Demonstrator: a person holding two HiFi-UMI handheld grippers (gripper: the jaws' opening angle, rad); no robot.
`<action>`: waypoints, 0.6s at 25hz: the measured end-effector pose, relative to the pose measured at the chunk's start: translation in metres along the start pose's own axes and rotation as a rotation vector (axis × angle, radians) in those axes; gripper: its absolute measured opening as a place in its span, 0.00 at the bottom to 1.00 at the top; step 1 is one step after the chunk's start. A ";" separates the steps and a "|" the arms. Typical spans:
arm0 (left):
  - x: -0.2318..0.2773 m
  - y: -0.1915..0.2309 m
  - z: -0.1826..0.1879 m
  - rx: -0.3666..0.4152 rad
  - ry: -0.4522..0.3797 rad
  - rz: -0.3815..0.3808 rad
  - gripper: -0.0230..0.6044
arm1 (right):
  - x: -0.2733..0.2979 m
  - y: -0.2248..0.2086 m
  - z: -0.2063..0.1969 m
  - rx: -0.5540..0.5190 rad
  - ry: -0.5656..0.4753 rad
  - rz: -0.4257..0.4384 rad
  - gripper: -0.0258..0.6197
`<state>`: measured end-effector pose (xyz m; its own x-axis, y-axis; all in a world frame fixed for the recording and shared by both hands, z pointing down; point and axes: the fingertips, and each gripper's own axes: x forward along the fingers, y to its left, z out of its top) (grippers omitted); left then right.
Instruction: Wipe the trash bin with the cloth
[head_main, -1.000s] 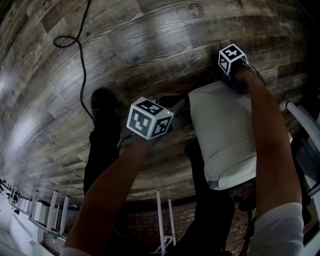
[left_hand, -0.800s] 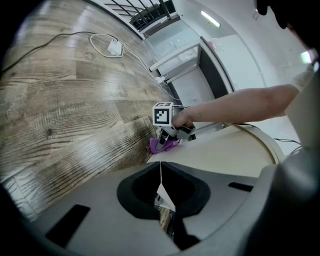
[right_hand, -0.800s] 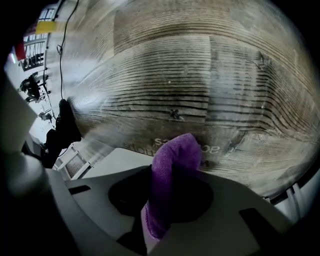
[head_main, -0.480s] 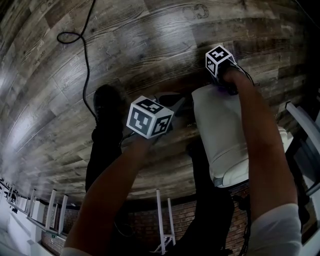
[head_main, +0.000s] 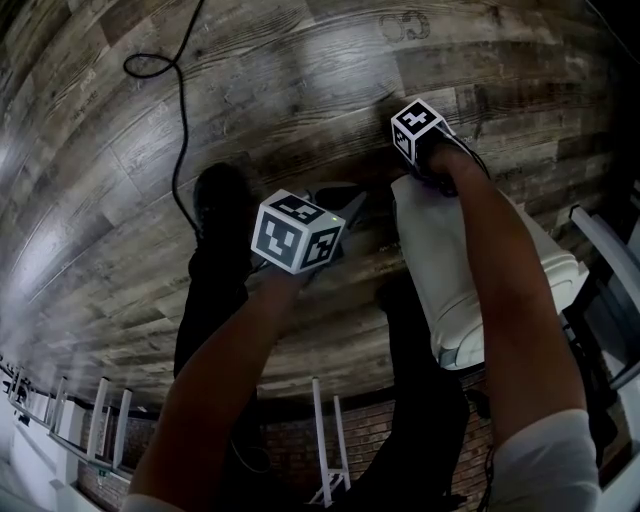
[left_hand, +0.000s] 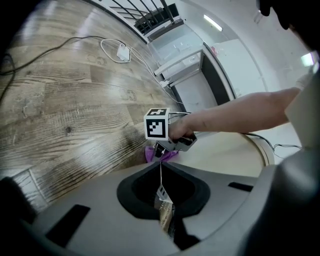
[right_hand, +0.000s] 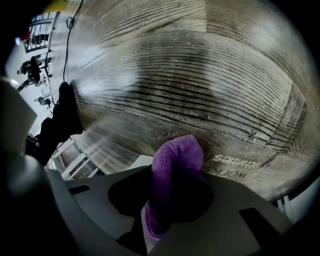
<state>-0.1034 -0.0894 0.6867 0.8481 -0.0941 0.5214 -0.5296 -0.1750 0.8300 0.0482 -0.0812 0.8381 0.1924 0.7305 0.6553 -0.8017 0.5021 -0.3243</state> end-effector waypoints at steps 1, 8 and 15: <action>-0.002 0.001 -0.001 -0.002 -0.001 0.002 0.04 | 0.000 0.001 0.000 0.001 -0.003 -0.010 0.18; -0.013 0.004 -0.008 -0.004 0.002 0.003 0.04 | 0.007 0.026 0.007 0.004 -0.021 -0.041 0.18; -0.036 0.017 -0.008 -0.002 -0.004 0.030 0.04 | 0.035 0.116 0.012 -0.026 -0.022 0.089 0.18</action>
<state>-0.1432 -0.0816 0.6837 0.8322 -0.1030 0.5449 -0.5545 -0.1699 0.8147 -0.0451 -0.0027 0.8313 0.1084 0.7629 0.6374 -0.8001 0.4475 -0.3995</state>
